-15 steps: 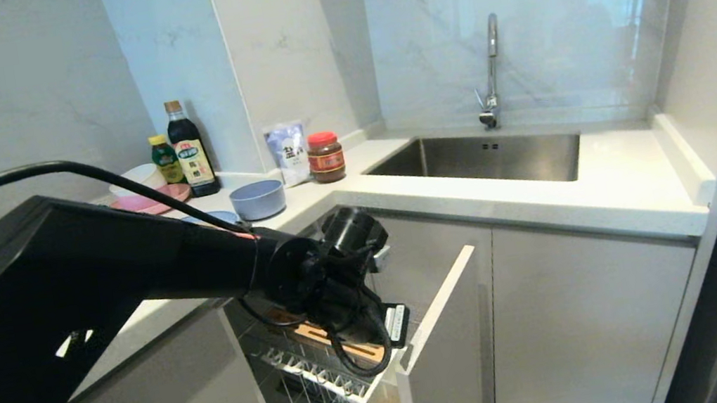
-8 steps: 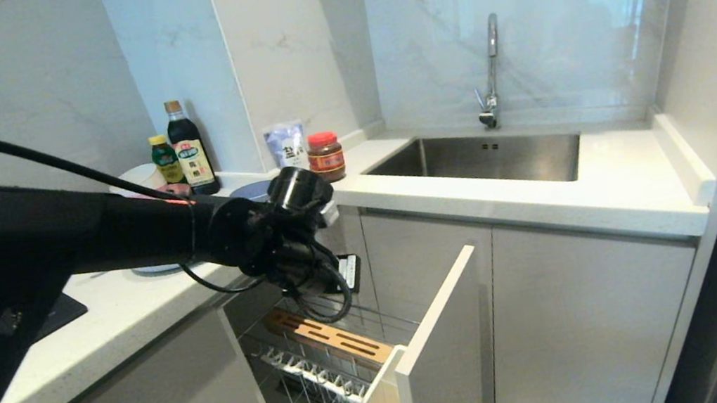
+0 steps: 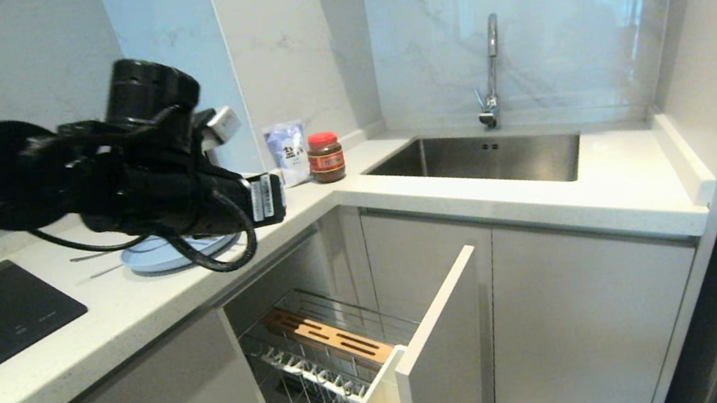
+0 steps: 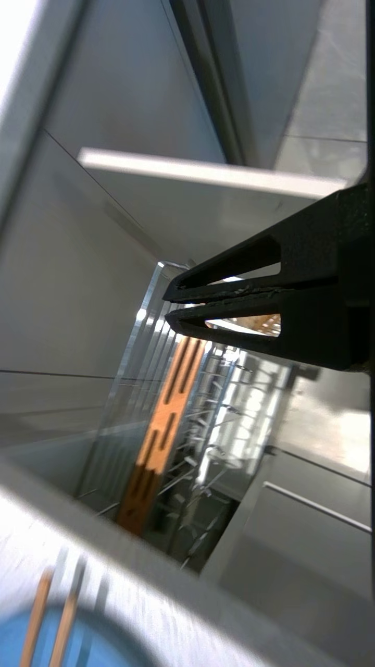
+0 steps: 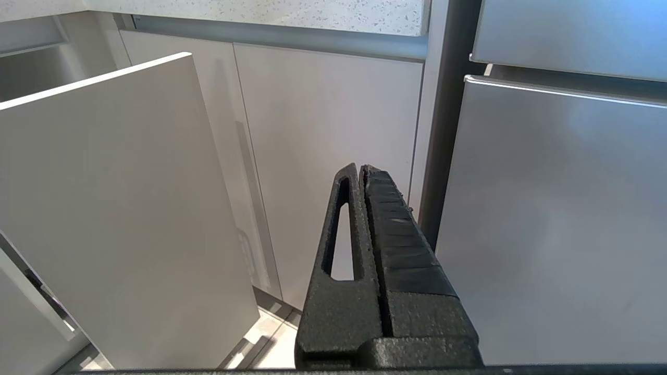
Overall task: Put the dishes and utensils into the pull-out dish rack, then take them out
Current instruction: Pick up the bowl and place it in the cupboard
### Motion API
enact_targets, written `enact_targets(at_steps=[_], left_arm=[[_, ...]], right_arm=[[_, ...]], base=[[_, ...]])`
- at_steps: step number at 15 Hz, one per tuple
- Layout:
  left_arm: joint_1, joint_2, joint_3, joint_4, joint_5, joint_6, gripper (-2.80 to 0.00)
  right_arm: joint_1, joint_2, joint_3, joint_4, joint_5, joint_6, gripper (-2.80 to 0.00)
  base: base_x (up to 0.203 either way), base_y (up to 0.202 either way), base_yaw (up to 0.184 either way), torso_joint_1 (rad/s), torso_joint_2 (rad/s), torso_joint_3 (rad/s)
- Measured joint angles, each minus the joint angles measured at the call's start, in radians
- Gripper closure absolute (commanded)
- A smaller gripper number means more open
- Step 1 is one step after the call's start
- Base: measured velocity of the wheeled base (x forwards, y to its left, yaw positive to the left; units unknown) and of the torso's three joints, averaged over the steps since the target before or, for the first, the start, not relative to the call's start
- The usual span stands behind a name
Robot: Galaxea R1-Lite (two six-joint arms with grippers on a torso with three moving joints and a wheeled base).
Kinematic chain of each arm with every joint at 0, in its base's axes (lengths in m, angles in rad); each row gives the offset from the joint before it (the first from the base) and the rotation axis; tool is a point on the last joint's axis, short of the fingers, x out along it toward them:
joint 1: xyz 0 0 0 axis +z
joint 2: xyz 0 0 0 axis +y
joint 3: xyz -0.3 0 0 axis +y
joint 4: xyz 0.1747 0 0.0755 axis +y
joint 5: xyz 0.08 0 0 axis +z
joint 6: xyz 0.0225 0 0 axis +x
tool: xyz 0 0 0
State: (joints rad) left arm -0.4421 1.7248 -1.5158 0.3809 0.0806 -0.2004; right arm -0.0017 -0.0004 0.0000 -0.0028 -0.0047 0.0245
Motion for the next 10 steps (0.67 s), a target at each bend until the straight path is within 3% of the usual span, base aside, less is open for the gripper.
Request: enact_targets(at_steps=[5, 10], left_arm=[[0.038, -0.336, 0.115, 0.004, -0.003, 0.018, 0.00], [0.231, -0.784, 0.320, 0.003, -0.013, 0.146, 0.00]], right_arm=[[0.000, 0.000, 0.000, 0.000, 0.000, 0.000, 0.00], [0.000, 0.000, 0.000, 0.000, 0.000, 0.000, 0.00]], base=[[0.000, 0.000, 0.000, 0.000, 0.00, 0.000], [0.000, 0.000, 0.000, 0.000, 0.00, 0.000]])
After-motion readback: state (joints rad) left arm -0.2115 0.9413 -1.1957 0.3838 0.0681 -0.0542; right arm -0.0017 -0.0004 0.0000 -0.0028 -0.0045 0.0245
